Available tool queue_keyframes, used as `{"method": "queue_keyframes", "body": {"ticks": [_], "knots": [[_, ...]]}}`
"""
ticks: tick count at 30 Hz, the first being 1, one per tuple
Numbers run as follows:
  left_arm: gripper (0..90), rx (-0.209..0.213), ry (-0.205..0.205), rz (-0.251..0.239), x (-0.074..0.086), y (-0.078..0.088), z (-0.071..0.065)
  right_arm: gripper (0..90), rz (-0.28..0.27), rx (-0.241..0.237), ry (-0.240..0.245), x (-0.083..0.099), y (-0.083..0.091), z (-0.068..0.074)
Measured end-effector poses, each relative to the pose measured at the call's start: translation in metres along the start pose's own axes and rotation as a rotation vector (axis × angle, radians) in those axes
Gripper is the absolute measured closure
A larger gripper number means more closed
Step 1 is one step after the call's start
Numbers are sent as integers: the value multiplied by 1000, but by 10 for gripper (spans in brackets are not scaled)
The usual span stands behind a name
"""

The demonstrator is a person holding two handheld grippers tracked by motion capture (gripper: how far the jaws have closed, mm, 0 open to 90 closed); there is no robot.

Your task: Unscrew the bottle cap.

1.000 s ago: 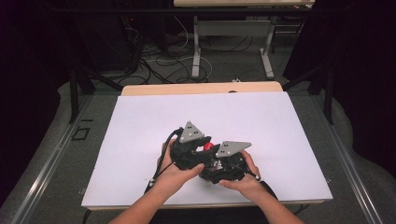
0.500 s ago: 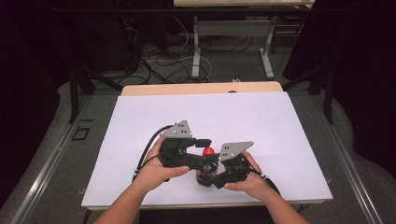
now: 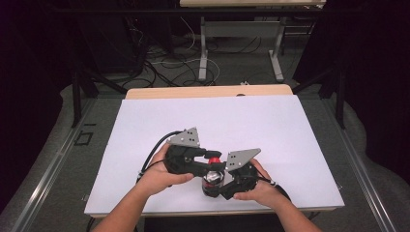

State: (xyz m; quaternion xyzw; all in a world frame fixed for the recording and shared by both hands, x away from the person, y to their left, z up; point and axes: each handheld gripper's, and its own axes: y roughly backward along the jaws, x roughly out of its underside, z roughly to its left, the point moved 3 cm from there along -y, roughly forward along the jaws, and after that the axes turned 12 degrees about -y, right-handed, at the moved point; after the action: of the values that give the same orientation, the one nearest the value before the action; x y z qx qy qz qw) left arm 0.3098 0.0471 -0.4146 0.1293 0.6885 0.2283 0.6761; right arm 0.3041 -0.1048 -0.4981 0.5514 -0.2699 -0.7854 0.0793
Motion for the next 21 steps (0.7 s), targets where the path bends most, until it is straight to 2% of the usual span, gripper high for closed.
{"method": "queue_keyframes", "body": {"ticks": [1,2,3,4,5,6,7,9,10,11,13,14,16,17,19,21], "knots": [[614,0,0,0,0,0,0,292,-1,11,-2,0,0,-1],[614,-22,-2,4,0,0,0,292,-1,11,-2,0,0,-1],[615,-48,5,8,0,-1,-1,292,0,18,-7,0,0,-1],[616,-96,12,16,-1,-2,-2,292,-3,47,-8,-1,-1,-4],[616,-127,19,17,-1,-3,-3,293,-5,63,-20,-1,-1,-4],[616,-127,19,17,-1,-3,-3,293,-9,78,-30,-1,-1,-5],[616,-154,24,18,-2,-4,-3,292,-16,99,-42,-2,-1,-5],[616,-211,52,11,-4,-7,-5,292,-28,138,-60,-3,-1,-6],[617,-272,71,11,-5,-11,-5,292,-31,156,-74,-4,0,-7],[616,-272,71,11,-5,-11,-5,292,-33,186,-73,-4,0,-8],[616,-349,109,5,-6,-15,-6,292,-38,229,-93,-4,-1,-9],[616,-371,119,20,-7,-17,-7,292,-23,250,-105,-3,-1,-9],[616,-427,150,30,-8,-21,-9,292,-43,313,-125,-3,-3,-9],[615,-449,155,30,-8,-23,-9,292,-25,326,-129,-2,-3,-9],[614,-479,158,23,-7,-27,-10,292,-33,343,-138,-2,-3,-10],[608,-470,148,29,-7,-27,-9,292,-39,341,-155,-2,-4,-11]]}}
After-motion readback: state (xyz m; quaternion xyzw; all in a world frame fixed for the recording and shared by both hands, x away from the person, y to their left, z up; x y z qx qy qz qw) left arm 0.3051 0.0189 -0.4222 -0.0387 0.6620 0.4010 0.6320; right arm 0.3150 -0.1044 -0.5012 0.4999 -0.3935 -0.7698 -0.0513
